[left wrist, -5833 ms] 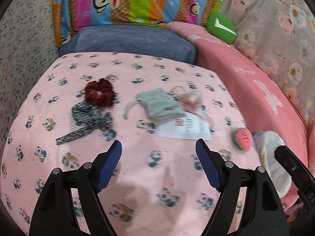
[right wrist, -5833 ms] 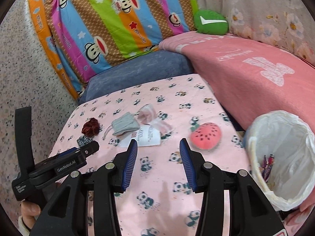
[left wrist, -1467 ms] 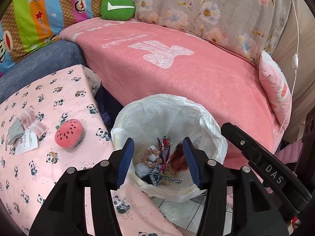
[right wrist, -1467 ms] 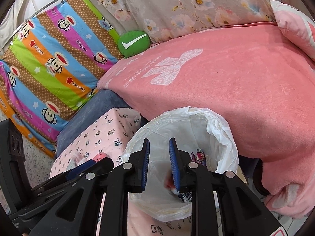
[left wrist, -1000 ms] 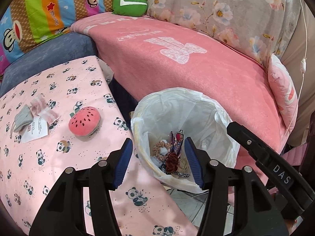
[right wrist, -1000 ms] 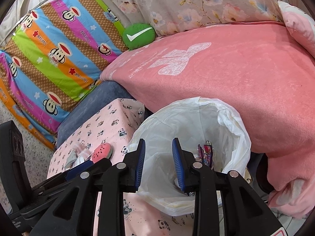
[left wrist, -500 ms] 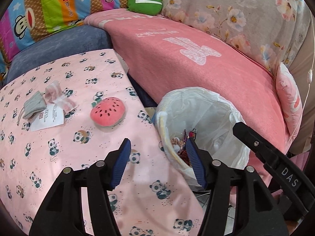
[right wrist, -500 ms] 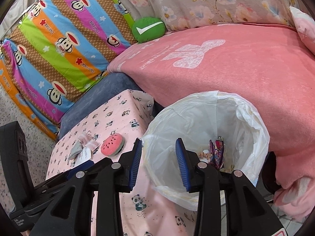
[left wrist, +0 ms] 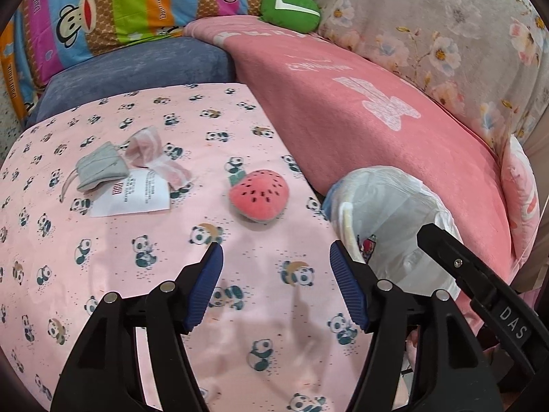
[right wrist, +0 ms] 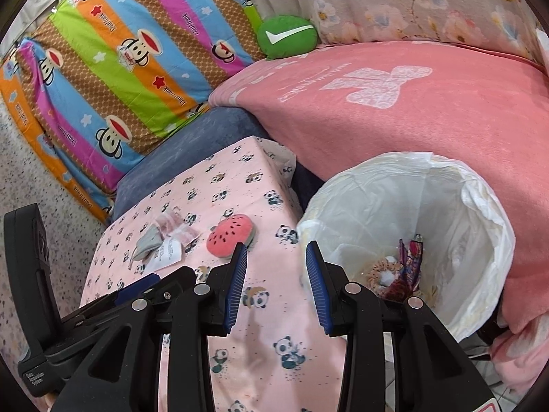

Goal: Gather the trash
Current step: 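Move both open tools back toward the grey pouch and pink mesh bag, then grasp the grey drawstring pouch with the left tool while the right tool grasps the sheer pink mesh bag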

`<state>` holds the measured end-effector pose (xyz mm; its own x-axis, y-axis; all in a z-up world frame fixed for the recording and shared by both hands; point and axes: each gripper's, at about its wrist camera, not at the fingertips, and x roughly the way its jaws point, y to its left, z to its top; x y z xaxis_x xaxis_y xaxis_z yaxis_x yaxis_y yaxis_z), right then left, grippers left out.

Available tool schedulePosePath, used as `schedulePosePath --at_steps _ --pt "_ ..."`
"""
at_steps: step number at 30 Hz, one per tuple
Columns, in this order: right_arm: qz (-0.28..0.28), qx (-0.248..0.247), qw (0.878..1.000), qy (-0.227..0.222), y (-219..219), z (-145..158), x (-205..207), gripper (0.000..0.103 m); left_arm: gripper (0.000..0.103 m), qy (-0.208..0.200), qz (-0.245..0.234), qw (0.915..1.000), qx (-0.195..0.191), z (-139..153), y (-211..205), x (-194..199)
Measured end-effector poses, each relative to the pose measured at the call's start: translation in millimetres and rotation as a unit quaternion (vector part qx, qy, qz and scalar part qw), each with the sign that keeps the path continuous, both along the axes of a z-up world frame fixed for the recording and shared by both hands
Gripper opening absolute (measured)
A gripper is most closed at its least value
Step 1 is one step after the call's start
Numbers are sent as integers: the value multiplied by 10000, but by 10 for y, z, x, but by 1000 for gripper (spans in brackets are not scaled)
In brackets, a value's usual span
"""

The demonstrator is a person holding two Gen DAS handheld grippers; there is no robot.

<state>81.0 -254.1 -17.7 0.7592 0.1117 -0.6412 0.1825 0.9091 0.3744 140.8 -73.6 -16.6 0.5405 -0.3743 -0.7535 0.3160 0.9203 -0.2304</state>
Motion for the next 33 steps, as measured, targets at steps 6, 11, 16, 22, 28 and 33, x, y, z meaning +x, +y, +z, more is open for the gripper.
schedulePosePath --at_steps 6,11,16,22,28,33 --pt "234 -83 9997 52 269 -5 127 36 66 27 245 9997 -48 -20 281 81" --pt "414 -152 9990 96 482 -19 242 36 72 110 546 9984 -93 -71 569 184" --pt "583 -204 9980 157 714 -58 378 36 74 213 864 9959 -150 -145 917 318" --pt "830 -275 9959 217 1021 -118 599 43 76 283 1188 9924 -175 -216 1328 515" --pt "1078 -276 9934 275 1348 -187 973 43 77 349 1470 9882 -255 -275 1666 770" --pt "1264 -190 9913 330 1604 -270 1345 43 77 451 1599 9855 -344 -370 1845 1076"
